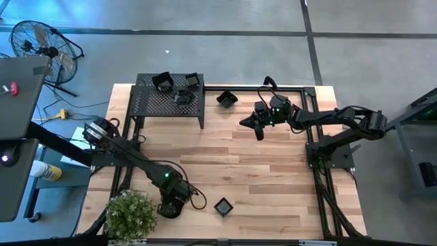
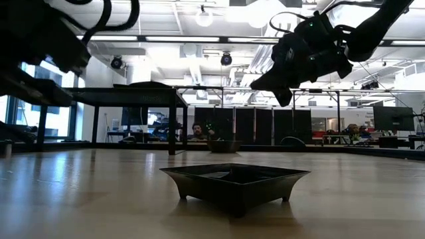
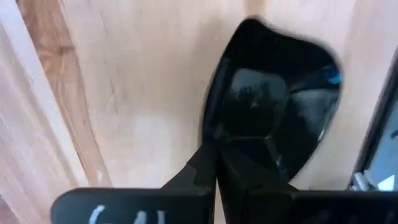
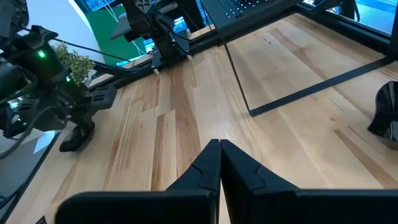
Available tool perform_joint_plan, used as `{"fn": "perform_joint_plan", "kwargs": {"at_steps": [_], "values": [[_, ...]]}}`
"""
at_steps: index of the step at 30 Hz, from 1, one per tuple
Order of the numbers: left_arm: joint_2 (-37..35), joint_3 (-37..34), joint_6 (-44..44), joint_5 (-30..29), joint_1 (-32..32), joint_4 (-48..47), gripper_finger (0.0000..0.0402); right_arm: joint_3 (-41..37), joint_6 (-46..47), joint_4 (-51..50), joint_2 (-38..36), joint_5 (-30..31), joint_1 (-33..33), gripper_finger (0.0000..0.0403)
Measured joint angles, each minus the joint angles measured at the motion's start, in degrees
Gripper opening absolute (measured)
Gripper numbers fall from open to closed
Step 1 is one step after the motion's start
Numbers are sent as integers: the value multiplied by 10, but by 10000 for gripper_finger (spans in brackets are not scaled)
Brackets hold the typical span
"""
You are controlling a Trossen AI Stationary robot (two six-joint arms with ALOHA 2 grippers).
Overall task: Pick & Place Mini shaped plates
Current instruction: Stack the leaf-shaped plate on top of the other leaf-shaped plates on the shelf
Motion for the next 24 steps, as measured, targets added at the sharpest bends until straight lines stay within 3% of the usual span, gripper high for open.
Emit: {"fn": "perform_joint_plan", "kwargs": {"at_steps": [10,19,24], "values": [[-36,1,-72,-12,0,-14,8,0,1,4,0,0,0,0],[-31,1,-107,-14,0,-10,91,0,1,4,0,0,0,0],[-24,-5,-113,-30,-4,3,107,0,0,4,0,0,0,0]]}}
